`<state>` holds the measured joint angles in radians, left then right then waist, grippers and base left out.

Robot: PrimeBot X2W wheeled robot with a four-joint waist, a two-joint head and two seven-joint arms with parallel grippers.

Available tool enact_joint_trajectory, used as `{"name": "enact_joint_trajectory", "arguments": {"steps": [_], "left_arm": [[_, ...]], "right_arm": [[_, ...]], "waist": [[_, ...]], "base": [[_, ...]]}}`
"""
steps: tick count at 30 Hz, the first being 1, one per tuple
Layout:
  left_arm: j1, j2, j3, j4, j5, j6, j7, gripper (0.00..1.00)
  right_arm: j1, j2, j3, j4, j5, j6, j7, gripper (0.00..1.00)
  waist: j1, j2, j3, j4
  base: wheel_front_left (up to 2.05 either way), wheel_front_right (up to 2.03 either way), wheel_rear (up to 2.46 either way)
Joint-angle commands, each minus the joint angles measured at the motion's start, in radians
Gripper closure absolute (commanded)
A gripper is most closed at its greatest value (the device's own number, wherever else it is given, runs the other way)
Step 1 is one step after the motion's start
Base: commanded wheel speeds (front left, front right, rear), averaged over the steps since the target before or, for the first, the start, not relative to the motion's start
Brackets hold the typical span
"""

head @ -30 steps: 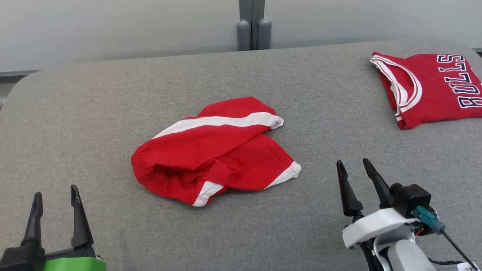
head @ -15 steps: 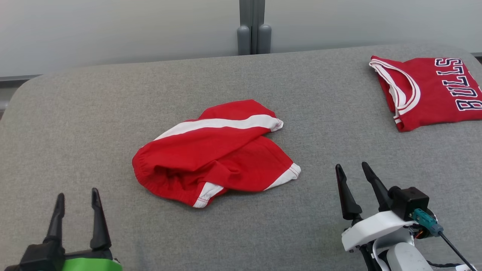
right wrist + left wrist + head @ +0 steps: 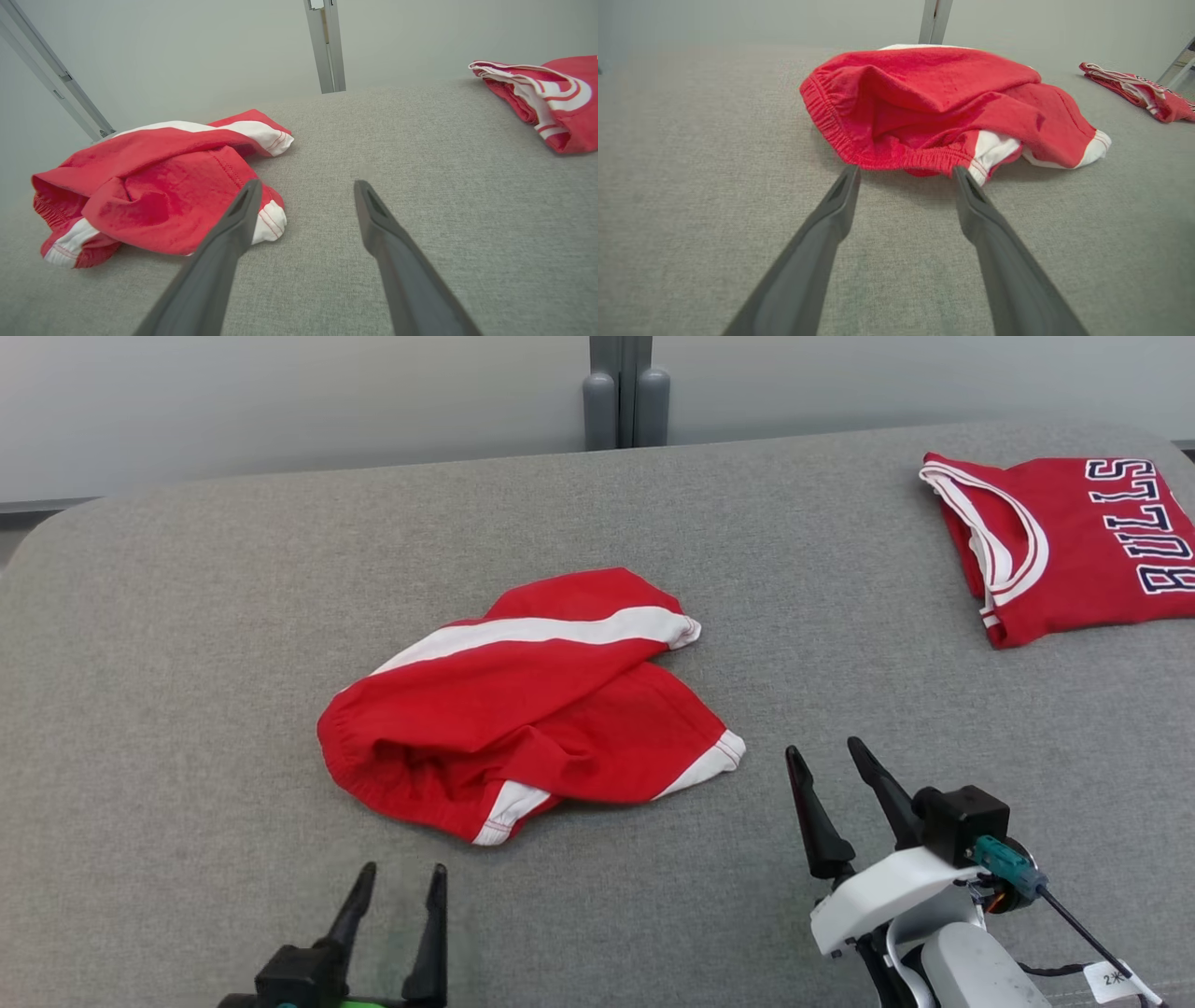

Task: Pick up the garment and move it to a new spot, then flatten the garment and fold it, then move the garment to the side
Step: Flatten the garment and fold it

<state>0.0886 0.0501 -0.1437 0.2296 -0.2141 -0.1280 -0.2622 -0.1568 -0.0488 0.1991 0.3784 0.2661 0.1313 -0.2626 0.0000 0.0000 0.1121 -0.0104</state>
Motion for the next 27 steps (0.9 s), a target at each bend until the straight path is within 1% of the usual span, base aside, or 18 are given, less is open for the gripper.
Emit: {"name": "enact_joint_trajectory", "arguments": {"steps": [1, 6, 12, 21, 27], "left_arm": [[-0.022, 0.01, -0.018, 0.011, -0.015, -0.003, -0.003, 0.0], [-0.074, 0.039, -0.141, 0.088, -0.069, -0.003, -0.003, 0.0], [-0.157, 0.049, -0.221, 0.165, -0.126, -0.004, -0.003, 0.0], [-0.267, 0.047, -0.274, 0.243, -0.17, -0.004, -0.003, 0.0], [-0.319, 0.046, -0.318, 0.231, -0.188, -0.004, -0.003, 0.0]], "right_arm": [[-0.019, -0.003, 0.006, 0.013, 0.012, -0.001, -0.003, 0.0], [-0.06, -0.003, 0.029, 0.052, 0.028, -0.001, -0.003, 0.0], [-0.102, -0.003, 0.057, 0.085, 0.04, -0.001, -0.003, 0.0], [-0.151, -0.003, 0.1, 0.144, 0.072, -0.001, -0.003, 0.0], [-0.198, -0.003, 0.134, 0.189, 0.084, -0.001, -0.003, 0.0]], "waist": [[0.0, 0.0, 0.009, -0.003], [0.0, 0.0, 0.035, -0.006], [0.0, 0.0, 0.066, -0.016], [0.0, 0.0, 0.099, -0.019], [0.0, 0.0, 0.125, -0.013]], "base": [[0.0, 0.0, 0.0], [0.0, 0.0, 0.0], [0.0, 0.0, 0.0], [0.0, 0.0, 0.0], [0.0, 0.0, 0.0]]}}
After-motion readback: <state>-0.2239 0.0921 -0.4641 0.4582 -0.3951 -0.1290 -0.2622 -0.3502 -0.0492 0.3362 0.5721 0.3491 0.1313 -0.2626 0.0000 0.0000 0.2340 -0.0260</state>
